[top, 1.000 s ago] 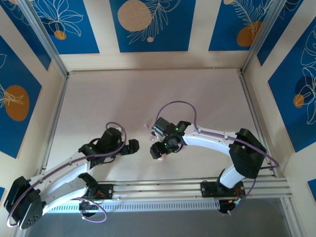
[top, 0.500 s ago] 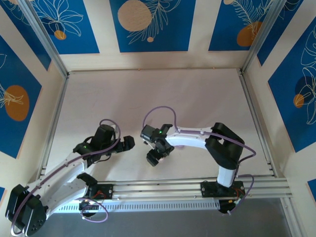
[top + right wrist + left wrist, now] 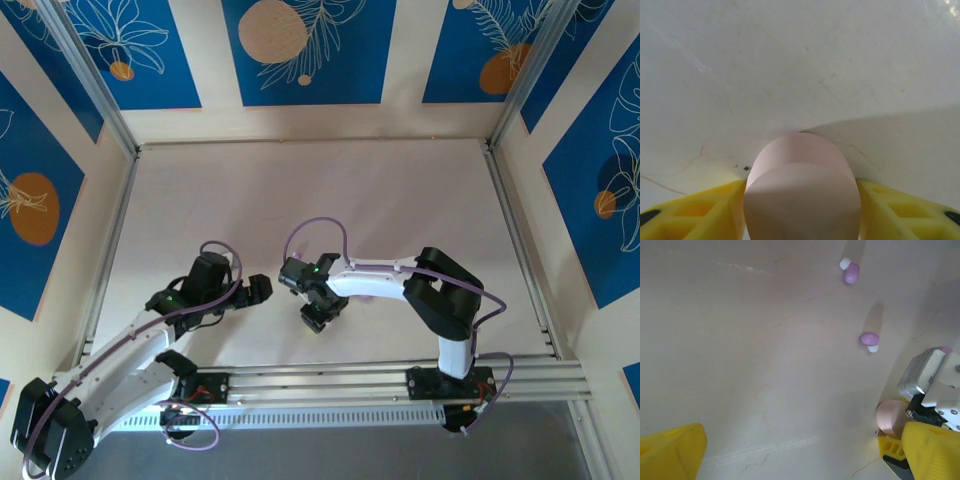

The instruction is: Insert the wireless bluetooth earbuds into the charging case

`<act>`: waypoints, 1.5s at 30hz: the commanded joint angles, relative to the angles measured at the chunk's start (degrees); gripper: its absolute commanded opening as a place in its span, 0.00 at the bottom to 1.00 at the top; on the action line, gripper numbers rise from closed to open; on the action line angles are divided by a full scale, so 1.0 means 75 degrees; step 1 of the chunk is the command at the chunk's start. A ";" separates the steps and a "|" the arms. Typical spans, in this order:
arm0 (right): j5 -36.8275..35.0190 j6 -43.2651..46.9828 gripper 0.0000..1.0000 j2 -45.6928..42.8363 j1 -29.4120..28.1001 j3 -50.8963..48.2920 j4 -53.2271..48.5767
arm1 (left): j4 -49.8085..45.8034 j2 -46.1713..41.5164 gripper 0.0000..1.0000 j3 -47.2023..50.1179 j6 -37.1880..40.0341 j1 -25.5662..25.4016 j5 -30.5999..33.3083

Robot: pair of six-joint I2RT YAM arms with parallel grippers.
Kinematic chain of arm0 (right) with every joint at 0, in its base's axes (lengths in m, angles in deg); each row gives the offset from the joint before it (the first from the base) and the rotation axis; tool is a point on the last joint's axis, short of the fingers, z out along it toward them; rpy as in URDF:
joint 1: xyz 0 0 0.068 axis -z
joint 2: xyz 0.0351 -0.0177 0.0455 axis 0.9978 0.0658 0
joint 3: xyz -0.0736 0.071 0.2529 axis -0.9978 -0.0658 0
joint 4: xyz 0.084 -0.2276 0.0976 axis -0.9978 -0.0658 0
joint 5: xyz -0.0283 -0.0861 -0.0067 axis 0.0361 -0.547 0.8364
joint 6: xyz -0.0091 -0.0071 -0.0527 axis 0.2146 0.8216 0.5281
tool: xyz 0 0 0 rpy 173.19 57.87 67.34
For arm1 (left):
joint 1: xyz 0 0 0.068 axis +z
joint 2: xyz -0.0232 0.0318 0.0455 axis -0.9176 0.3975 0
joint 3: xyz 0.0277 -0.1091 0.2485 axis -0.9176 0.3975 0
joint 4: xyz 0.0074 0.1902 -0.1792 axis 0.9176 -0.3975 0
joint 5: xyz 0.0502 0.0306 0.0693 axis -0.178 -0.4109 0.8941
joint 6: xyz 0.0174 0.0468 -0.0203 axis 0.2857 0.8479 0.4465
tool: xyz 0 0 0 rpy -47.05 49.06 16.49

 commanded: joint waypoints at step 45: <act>-0.0133 0.1259 0.48 0.2199 0.4270 0.3906 -0.0841 | 0.1536 0.2003 1.00 -0.0466 0.0460 0.0106 -0.1048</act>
